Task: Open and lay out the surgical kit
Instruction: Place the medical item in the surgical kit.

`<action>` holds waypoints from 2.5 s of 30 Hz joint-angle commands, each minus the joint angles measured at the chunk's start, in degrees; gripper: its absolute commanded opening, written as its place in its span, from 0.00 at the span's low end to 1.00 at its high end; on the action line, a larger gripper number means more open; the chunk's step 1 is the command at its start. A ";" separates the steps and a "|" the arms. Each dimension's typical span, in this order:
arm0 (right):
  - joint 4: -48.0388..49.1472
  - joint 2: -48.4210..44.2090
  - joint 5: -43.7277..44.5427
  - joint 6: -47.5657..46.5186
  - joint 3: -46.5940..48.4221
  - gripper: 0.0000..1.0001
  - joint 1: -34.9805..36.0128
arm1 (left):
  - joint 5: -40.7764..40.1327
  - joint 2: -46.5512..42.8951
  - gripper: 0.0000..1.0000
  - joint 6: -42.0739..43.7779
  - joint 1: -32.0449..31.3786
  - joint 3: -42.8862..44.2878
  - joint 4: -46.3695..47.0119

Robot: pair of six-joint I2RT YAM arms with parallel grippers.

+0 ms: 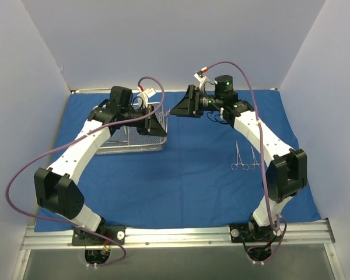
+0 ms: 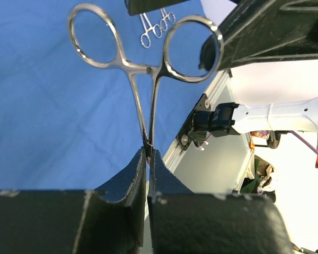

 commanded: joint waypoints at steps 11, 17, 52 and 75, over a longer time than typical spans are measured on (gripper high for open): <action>6.52 -5.62 -2.65 3.51 -3.00 0.61 -0.60 | 1.29 -0.26 0.02 -1.52 -0.22 3.51 3.94; 4.24 -3.60 -2.38 2.02 -1.60 0.60 2.30 | 0.93 0.88 0.02 -2.40 -0.30 5.62 4.29; -7.44 -0.52 19.76 6.86 8.60 0.00 3.44 | -13.75 3.95 0.54 -3.19 -6.19 12.39 1.30; -6.57 -4.30 20.82 9.40 5.26 0.00 4.59 | -16.91 7.65 0.23 -4.60 -7.07 14.50 0.16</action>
